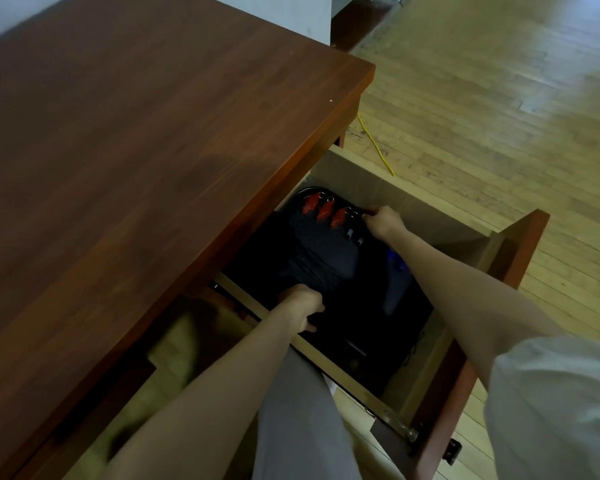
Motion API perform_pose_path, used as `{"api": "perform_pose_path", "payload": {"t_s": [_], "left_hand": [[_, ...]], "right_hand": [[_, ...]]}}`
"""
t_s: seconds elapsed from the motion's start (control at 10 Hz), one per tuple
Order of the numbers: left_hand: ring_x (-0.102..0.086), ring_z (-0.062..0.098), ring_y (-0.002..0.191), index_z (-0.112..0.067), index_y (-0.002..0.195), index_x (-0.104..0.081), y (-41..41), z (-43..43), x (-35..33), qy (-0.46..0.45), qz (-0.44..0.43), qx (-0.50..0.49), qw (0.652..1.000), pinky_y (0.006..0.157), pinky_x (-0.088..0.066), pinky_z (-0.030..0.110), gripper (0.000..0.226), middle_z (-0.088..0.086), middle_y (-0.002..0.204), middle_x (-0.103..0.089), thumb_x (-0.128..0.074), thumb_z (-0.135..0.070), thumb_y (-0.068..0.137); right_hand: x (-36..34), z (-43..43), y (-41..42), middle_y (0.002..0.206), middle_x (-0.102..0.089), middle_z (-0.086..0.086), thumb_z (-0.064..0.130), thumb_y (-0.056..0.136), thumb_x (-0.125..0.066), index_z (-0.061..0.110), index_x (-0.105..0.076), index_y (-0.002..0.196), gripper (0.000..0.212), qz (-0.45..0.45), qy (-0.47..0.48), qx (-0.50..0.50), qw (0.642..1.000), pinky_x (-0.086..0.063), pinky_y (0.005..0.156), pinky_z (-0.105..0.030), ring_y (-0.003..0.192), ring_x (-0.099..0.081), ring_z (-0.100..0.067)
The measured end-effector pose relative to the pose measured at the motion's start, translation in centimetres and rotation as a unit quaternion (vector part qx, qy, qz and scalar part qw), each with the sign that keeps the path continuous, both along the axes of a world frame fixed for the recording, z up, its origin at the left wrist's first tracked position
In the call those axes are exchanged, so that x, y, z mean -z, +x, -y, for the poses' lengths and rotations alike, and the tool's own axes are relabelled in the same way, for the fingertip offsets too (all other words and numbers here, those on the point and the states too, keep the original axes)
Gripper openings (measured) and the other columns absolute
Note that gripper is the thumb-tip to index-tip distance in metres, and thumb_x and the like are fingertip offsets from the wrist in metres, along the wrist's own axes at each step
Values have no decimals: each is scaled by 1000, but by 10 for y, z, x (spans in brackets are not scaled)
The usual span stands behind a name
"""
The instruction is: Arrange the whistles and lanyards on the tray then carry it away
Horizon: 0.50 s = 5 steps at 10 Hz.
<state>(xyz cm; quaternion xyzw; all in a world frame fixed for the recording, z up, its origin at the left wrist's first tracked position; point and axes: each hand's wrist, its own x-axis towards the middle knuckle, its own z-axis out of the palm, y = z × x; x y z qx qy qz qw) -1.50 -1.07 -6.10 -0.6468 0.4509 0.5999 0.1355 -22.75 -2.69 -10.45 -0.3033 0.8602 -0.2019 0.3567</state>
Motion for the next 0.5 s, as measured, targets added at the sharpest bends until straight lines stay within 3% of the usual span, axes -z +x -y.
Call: {"api": "perform_pose_path", "payload": {"t_s": [0.1,0.2,0.3,0.4,0.5], "left_hand": [[-32,34,135,-7,142,-36,0,4,-9,18,-12,3,1000,104,-43,47,55,16,150,-28,-51,8,91],[-32,33,136,-6,144,-32,1,-1,-27,-3,-3,48,999,109,-37,41,57,16,150,-28,-53,2,92],[-41,33,128,-3,136,-41,5,-12,-48,-72,20,102,992,107,-39,38,48,17,141,-39,-57,-13,92],[-49,19,73,-17,80,-50,17,-25,-71,-98,-3,115,989,68,-44,25,16,9,82,-48,-51,-14,96],[-35,12,57,-18,64,-36,37,-37,-93,-158,-13,151,976,56,-32,23,34,0,67,-35,-47,-15,96]], "right_hand": [[-6,-5,4,126,-58,-18,24,96,-43,16,-51,134,40,-44,40,-58,997,-48,96,-42,112,-56,-35],[-17,-16,12,135,-49,-18,22,95,-44,18,-40,141,46,-147,73,-143,976,-35,107,-50,125,-43,-37],[-39,-32,25,141,-42,-15,25,94,-47,14,-37,143,51,-234,102,-209,944,-26,112,-51,133,-33,-35],[-64,-47,40,141,-43,-12,24,94,-47,14,-43,139,46,-281,92,-251,922,-23,114,-51,135,-32,-32],[-87,-60,64,136,-48,-11,22,95,-44,16,-53,132,39,-298,53,-266,915,-23,113,-52,133,-34,-32]]}}
